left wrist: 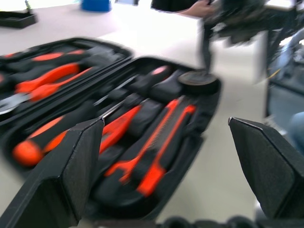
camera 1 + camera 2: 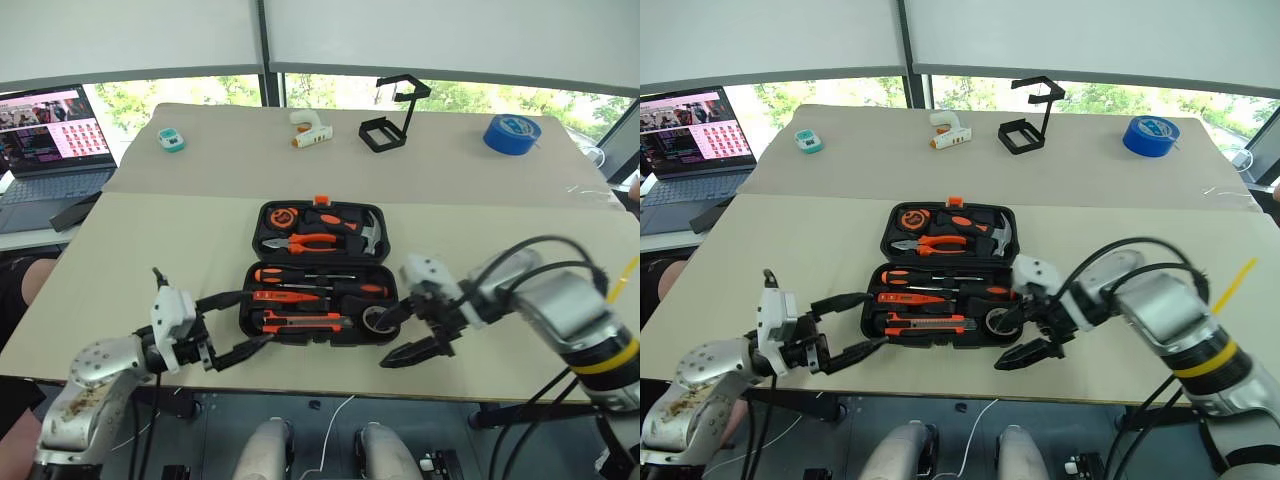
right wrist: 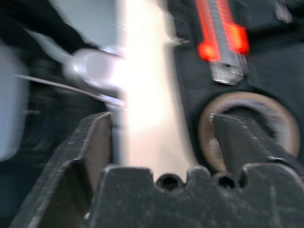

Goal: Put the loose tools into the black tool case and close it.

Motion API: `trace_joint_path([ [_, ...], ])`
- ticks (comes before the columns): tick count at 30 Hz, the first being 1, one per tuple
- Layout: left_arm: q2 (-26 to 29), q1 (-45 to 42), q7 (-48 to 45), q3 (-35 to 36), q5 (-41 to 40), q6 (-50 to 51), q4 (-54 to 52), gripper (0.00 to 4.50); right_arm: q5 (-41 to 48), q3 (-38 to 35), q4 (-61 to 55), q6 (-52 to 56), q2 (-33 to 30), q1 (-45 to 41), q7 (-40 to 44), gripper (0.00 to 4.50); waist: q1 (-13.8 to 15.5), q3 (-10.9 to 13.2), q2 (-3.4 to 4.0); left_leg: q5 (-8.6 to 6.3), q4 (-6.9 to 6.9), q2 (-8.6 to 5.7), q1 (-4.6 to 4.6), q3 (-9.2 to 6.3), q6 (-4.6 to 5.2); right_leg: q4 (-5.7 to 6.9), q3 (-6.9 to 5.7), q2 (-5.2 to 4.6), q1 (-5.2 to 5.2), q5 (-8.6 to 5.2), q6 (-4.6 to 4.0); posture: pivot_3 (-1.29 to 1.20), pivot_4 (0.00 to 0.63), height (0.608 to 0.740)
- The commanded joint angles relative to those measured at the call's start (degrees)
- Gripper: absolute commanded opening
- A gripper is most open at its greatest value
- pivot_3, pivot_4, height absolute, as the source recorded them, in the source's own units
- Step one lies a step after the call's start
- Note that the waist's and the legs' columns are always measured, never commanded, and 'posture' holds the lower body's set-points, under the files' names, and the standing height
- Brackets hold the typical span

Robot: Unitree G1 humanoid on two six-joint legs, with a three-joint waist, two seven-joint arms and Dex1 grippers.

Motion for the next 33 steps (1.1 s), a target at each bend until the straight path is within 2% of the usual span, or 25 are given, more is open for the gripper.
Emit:
trace_joint_path([
  [1, -0.5, -4.3, 3.0, 2.7, 0.5, -0.7, 4.3, 3.39, -1.5, -6.4, 9.3, -10.2, 2.0, 1.0, -1.2, 3.83, -0.1, 0.0, -0.03, 0.00, 0.05, 0.00, 0.04, 0.01, 0.00, 0.03, 0.00, 0.03, 0.02, 0.01, 0.00, 0.00, 0.150, 0.740],
  [2, -0.6, -5.4, 4.1, 2.6, 1.5, -0.7, 5.7, 3.02, -3.1, -6.7, 11.4, -13.2, 2.5, 1.4, -2.0, 3.83, -0.1, 0.0, -0.03, 0.00, 0.04, 0.00, 0.04, 0.02, 0.00, 0.03, 0.01, 0.04, 0.01, 0.01, 0.00, 0.00, 0.150, 0.740],
  [4, -0.6, -8.0, 6.6, 1.9, 3.7, 0.3, 8.5, 2.31, -5.7, -7.4, 14.6, -18.1, 4.0, 2.1, -4.2, 3.32, -0.1, 0.0, -0.03, 0.00, 0.01, 0.00, 0.04, 0.04, 0.00, 0.05, 0.02, 0.07, 0.00, 0.01, 0.00, 0.00, 0.150, 0.740],
  [9, -1.1, -14.1, 9.5, -1.2, 7.7, 1.6, 14.5, 0.41, -12.9, -7.5, 22.7, -28.9, 9.8, 2.0, -13.5, 1.67, -0.5, 0.0, -0.04, 0.00, 0.03, -0.02, -0.03, 0.09, -0.01, 0.22, 0.05, 0.10, -0.14, 0.02, 0.01, 0.00, 0.150, 0.740],
  [11, -1.3, -16.0, 10.3, -2.3, 9.1, 2.0, 16.2, 0.01, -15.9, -7.1, 26.1, -33.6, 11.4, 1.4, -16.3, 1.07, -0.6, 0.0, -0.04, 0.01, 0.04, -0.05, -0.02, 0.10, -0.02, 0.27, 0.06, 0.08, -0.14, 0.02, 0.02, 0.00, 0.150, 0.740],
  [14, -1.7, -18.4, 11.4, -3.8, 11.2, 2.3, 19.0, 0.00, -19.7, -7.0, 31.5, -40.1, 14.4, -0.3, -21.0, 0.05, -0.7, 0.0, -0.04, 0.01, 0.03, -0.06, -0.02, 0.11, -0.02, 0.27, 0.06, 0.08, -0.17, 0.02, 0.02, 0.00, 0.150, 0.740],
  [18, -3.9, -22.3, 10.0, -8.1, 12.4, 4.6, 21.3, 0.00, -23.7, -5.3, 39.3, -46.1, 19.0, -3.5, -24.6, 0.02, -1.1, 0.0, -0.04, 0.02, 0.03, -0.06, -0.02, 0.12, -0.04, 0.33, 0.07, 0.09, -0.18, 0.02, 0.02, 0.00, 0.150, 0.740],
  [21, -5.6, -25.0, 8.4, -11.6, 13.6, 5.2, 22.5, 0.00, -24.6, -4.2, 42.0, -47.5, 20.8, -4.6, -22.7, 0.02, -1.1, 0.0, -0.04, 0.03, 0.03, -0.08, -0.02, 0.12, -0.05, 0.35, 0.07, 0.09, -0.17, 0.03, 0.02, 0.00, 0.150, 0.740],
  [25, -7.5, -27.7, 6.6, -14.3, 14.9, 4.7, 24.2, 0.00, -23.4, -4.4, 38.7, -44.2, 20.8, -3.6, -19.1, 0.02, -0.4, 0.0, -0.04, 0.03, 0.04, -0.13, -0.08, 0.06, -0.05, 0.37, 0.06, 0.07, -0.18, 0.04, 0.06, 0.00, 0.150, 0.740],
  [33, -11.8, -31.7, 4.6, -17.1, 17.6, 2.6, 27.7, 0.00, -22.6, -7.5, 29.0, -37.2, 16.9, 2.3, -18.9, 0.02, 0.5, 0.0, -0.04, 0.03, 0.08, -0.18, -0.18, 0.05, -0.04, 0.35, 0.04, 0.05, -0.16, 0.09, 0.15, 0.00, 0.150, 0.740],
])
